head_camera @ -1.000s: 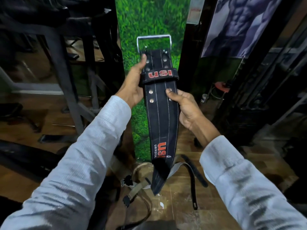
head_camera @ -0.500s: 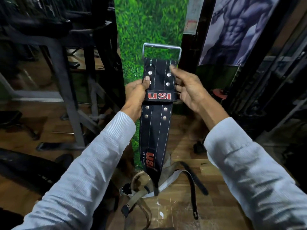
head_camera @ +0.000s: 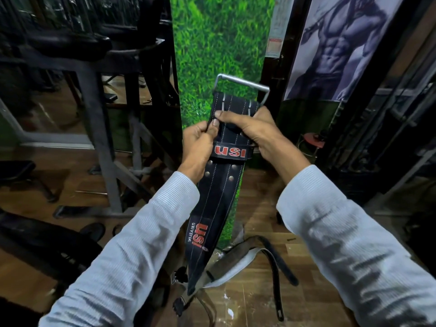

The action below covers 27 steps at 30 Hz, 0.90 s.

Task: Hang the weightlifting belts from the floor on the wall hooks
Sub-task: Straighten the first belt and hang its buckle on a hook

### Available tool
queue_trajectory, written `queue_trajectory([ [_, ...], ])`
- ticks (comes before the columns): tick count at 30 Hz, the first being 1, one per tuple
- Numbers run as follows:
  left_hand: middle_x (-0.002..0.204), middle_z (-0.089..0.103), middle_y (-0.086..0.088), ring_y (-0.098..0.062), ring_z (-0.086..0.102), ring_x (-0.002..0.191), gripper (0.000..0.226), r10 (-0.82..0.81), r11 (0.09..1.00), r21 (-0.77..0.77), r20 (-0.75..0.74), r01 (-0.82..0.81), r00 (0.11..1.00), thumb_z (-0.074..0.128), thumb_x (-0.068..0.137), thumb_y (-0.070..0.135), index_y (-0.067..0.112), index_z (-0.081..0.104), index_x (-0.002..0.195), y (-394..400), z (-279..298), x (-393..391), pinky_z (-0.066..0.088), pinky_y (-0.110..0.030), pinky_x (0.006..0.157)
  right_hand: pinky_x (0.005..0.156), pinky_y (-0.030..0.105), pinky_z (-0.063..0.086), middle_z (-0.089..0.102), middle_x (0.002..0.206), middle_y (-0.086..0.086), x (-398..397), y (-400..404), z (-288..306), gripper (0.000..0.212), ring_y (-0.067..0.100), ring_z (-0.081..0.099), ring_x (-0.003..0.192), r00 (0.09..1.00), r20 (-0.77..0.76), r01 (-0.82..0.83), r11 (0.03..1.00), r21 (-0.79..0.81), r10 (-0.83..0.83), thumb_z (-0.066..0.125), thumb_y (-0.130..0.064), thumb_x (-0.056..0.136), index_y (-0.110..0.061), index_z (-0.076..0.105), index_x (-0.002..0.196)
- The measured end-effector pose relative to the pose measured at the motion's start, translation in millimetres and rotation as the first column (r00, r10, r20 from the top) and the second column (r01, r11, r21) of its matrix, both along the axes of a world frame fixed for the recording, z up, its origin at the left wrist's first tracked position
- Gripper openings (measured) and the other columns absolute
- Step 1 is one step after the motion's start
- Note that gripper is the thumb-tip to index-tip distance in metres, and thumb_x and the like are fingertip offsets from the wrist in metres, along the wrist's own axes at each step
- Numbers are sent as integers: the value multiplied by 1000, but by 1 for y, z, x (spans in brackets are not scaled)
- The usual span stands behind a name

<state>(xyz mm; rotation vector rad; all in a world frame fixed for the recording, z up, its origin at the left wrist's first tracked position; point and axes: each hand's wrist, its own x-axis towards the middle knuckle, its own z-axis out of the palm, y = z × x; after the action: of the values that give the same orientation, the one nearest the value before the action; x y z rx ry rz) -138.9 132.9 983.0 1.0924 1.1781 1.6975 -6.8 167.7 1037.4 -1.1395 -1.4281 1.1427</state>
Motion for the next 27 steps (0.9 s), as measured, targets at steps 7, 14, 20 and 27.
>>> queue_trajectory([
  [7,68,75,7,-4,69,60,22,2,1000,23,64,-4,998,60,104,13,9,73,87,-4,3,-19,54,-18,56,87,42,59,80,106,4,4,11,-3,48,22,74,93,981,-188,65,989,131,-39,60,-68,89,-24,72,106],
  [14,106,80,-13,-27,78,100,52,-218,976,-15,43,219,975,42,108,51,11,76,111,6,41,-32,63,-38,88,66,30,50,62,54,-6,-18,23,28,48,4,55,53,875,-233,478,832,284,-423,58,-50,100,-25,74,62],
  [20,98,79,-18,-26,73,81,37,-15,960,274,-136,53,991,45,111,29,7,75,105,35,88,-34,60,-43,81,63,27,43,57,50,-11,-22,35,47,46,-2,47,49,850,-198,519,716,466,-487,57,-47,101,-20,76,68],
  [27,77,71,-3,-21,63,69,36,131,929,364,-154,-67,979,50,107,20,25,70,78,98,149,-8,58,-43,70,79,33,52,76,87,1,8,70,96,42,14,68,82,922,-183,387,784,485,-342,51,-48,104,-16,78,99],
])
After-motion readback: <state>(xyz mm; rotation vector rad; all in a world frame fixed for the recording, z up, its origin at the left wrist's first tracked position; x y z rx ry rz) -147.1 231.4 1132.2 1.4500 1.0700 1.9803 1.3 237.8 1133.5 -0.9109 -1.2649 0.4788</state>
